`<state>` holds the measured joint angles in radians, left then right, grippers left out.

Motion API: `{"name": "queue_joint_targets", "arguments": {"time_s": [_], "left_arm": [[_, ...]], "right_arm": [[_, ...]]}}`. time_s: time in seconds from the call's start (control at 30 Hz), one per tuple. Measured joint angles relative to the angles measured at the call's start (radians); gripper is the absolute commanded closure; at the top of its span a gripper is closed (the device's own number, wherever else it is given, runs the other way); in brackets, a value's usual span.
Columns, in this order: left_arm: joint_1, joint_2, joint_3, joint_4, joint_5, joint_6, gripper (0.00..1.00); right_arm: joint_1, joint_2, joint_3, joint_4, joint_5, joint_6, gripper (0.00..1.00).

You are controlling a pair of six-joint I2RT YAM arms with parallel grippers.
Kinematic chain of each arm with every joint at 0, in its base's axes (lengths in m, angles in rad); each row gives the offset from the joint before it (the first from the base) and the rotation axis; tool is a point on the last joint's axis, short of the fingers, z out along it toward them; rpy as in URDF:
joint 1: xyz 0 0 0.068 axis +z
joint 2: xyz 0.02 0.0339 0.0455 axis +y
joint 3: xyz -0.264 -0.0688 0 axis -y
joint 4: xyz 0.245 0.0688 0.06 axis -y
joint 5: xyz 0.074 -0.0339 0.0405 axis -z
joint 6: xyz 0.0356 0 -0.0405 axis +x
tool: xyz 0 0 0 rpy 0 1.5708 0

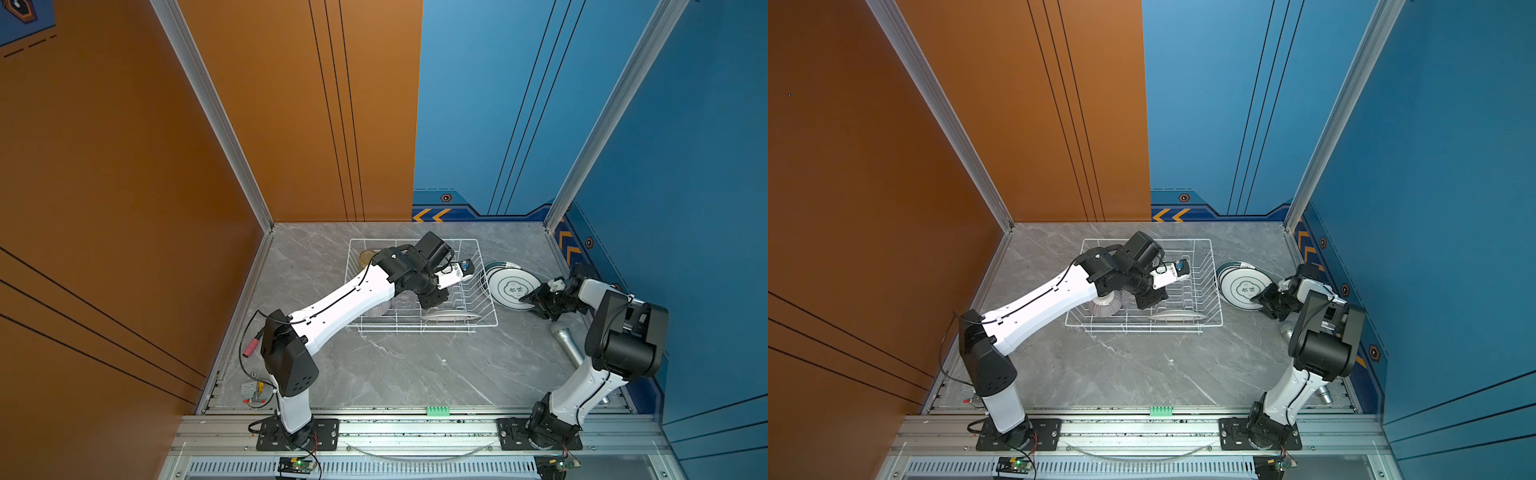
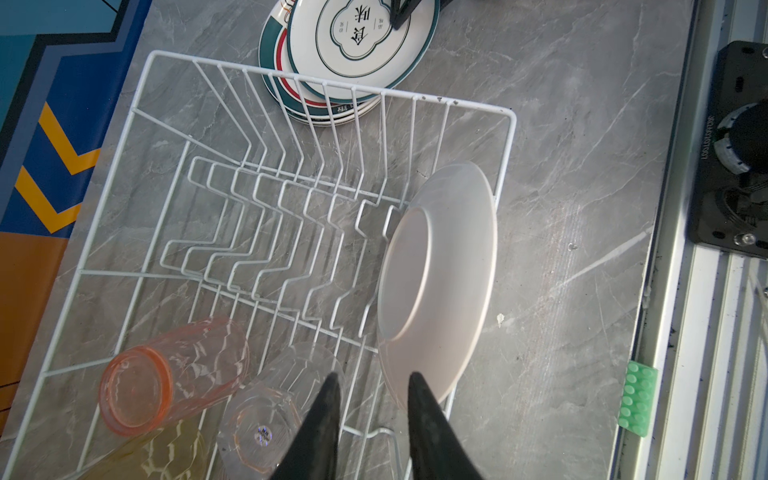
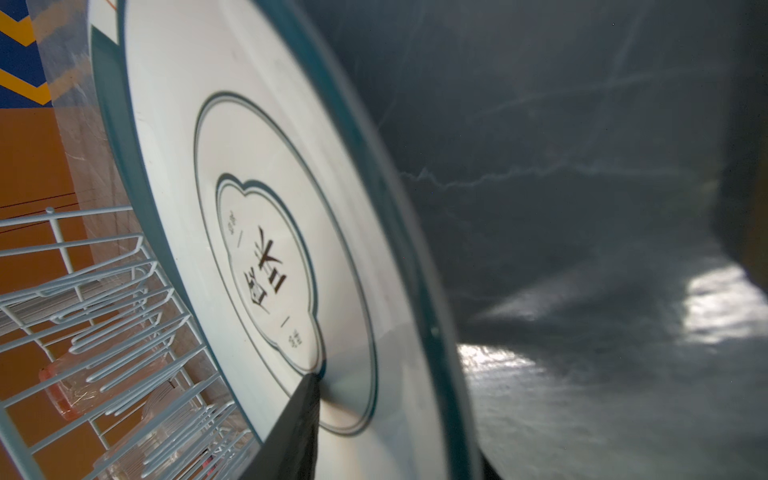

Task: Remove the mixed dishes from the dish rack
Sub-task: 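Lower the white plate flat onto the stacked plates with the right gripper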

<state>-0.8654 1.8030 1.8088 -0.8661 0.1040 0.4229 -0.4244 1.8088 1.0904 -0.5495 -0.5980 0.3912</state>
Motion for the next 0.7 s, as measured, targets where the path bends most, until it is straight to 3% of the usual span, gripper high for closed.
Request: {"name": "queue_joint_targets", "arguments": {"time_s": [0.17,0.7], "left_arm": [[0.0,0.002,0.0,-0.004,-0.008,0.0,0.7],[0.0,0.002,0.0,-0.019,-0.032,0.001,0.7]], "right_arm": [[0.016,0.018,0.014,-0.013,0.029,-0.006,0.45],[0.101,0.051,0.129,-0.08,0.211,-0.01,0.37]]}}
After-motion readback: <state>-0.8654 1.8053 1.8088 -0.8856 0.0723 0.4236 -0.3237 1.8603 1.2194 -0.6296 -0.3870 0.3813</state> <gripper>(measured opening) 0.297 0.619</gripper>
